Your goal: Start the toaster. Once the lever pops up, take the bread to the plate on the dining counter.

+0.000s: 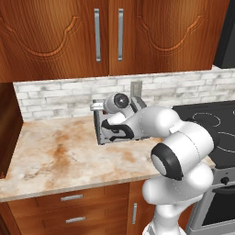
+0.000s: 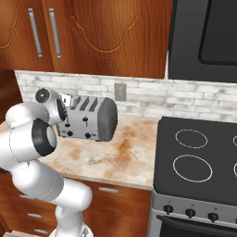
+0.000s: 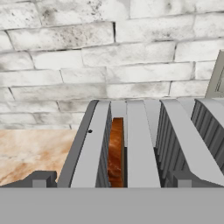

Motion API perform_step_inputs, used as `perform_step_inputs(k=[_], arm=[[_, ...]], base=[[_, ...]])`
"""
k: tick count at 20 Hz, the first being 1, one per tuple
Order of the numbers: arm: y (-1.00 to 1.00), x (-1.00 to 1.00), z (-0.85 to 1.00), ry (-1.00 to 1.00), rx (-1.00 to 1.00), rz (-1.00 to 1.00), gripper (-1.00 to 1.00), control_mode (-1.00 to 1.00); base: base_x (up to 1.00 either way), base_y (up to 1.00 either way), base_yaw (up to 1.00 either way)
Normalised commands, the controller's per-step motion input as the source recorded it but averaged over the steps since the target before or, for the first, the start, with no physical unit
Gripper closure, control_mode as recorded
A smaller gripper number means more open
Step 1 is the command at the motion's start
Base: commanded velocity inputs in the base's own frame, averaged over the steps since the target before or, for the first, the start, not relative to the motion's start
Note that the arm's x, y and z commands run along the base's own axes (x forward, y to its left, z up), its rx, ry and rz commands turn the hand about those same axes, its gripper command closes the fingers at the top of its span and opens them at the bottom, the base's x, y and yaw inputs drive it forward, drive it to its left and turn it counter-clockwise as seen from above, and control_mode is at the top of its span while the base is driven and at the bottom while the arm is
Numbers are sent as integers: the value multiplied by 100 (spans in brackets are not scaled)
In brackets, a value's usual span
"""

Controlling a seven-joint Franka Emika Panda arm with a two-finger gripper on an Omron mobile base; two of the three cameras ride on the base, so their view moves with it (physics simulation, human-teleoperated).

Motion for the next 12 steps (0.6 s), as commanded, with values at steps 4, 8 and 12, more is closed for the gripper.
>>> perform_step_inputs(k=[4, 8, 12], arm=[[0, 0, 0, 0, 0, 0, -100, -100], [0, 0, 0, 0, 0, 0, -100, -100], [0, 0, 0, 0, 0, 0, -100, -100]], base=[[0, 0, 0], [0, 0, 0], [0, 0, 0]])
